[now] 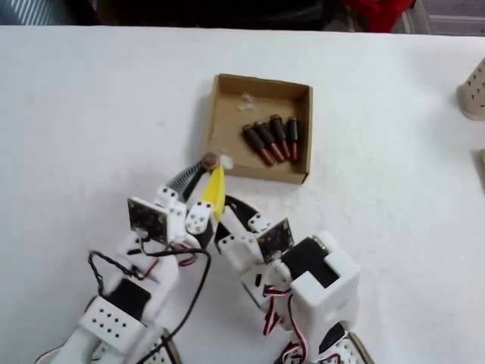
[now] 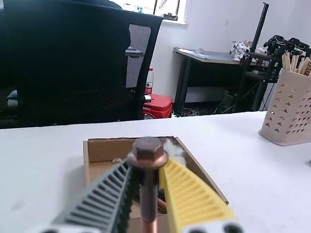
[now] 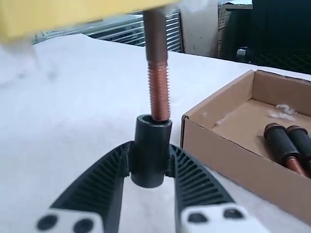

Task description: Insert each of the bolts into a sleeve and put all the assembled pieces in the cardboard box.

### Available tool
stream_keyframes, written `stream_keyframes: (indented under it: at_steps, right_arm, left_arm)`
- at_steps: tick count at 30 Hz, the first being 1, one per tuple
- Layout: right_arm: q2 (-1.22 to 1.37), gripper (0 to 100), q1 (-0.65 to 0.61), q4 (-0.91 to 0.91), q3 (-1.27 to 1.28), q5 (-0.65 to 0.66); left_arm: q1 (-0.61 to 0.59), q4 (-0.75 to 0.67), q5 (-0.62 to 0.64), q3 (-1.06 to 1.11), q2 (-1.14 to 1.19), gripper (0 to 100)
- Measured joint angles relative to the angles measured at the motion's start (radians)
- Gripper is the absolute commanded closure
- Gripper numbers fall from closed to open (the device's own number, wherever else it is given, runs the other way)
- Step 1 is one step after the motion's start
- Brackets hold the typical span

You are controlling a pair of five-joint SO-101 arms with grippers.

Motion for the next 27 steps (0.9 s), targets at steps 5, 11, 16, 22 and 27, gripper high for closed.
stream_keyframes:
  at_steps: [5,11,16,22,27]
  right_arm:
    - [-0.003,98.2,-0.002,-0.002,0.002,0.0]
    - [-0.002,98.2,-0.008,-0.006,0.0,-0.002]
    - [-0.003,98.2,-0.008,-0.006,0.003,-0.002]
    - [-0.003,98.2,-0.008,-0.006,0.003,-0.002]
    - [-0.002,98.2,-0.005,-0.006,0.003,-0.002]
  left_arm:
    - [0.0,0.166,0.0,-0.08,0.0,98]
    - [0.021,0.362,0.0,-0.094,0.02,98]
    - [0.025,0.37,0.003,-0.095,0.02,98]
    - [0.025,0.373,0.0,-0.087,0.02,97]
    - [0.025,0.373,0.0,-0.068,0.015,77]
